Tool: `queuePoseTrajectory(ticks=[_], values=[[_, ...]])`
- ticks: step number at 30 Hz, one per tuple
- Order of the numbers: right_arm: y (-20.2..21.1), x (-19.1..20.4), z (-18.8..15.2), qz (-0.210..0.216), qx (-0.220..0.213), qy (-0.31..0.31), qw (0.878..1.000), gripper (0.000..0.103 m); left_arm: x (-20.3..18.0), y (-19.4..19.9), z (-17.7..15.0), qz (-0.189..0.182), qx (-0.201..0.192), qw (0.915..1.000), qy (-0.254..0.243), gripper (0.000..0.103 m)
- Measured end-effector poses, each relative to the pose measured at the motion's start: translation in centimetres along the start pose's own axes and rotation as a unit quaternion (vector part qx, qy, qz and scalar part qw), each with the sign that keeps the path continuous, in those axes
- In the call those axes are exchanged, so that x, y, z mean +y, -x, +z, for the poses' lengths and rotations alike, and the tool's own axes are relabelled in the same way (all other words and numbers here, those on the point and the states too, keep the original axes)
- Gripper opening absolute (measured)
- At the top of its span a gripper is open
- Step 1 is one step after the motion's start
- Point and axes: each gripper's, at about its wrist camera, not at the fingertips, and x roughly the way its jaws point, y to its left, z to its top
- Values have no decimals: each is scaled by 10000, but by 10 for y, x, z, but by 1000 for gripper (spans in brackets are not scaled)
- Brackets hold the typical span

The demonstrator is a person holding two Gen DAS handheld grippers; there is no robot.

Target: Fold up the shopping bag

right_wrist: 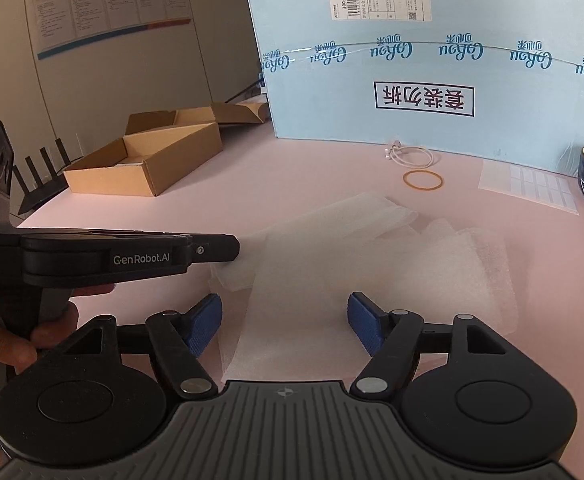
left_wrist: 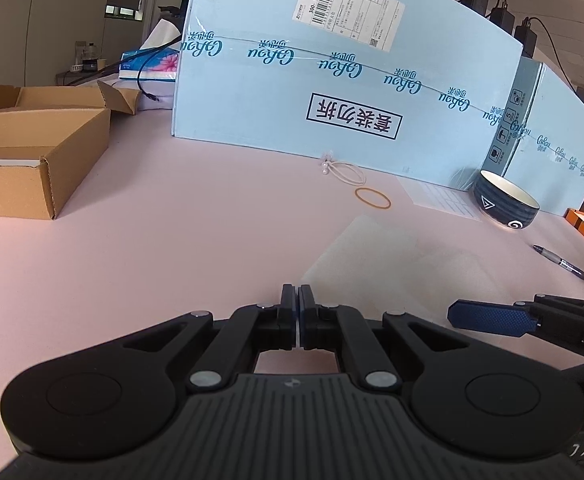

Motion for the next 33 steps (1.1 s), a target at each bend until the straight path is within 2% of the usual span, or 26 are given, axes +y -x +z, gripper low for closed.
queuePoseTrajectory(ticks=[3, 5, 7, 13, 16, 25, 33], values=[[-1, 2, -2, -47, 8, 71, 10000, 67, 0, 0, 0, -86, 12, 10000, 13, 1], [-1, 3, -3, -137, -4, 108, 9998, 60, -2, 2, 0, -167, -26, 9999, -31, 1], [0, 1, -3, -236, -36, 39, 9997, 38, -3, 2, 0, -222, -34, 9997, -30, 1], [2, -14, -2, -259, -94, -366, 9990, 8, -3, 2, 0, -298, -50, 9995, -21, 2], [3, -18, -2, -235, -109, -508, 9984, 5, -3, 4, 0, -309, -87, 9995, -41, 2], [8, -22, -1, -356, -275, -642, 9969, 4, -5, 8, 0, -350, -202, 9991, -117, 2], [22, -21, -1, -520, -678, -565, 9947, 4, -8, 6, -1, -421, -121, 9988, -221, 2]])
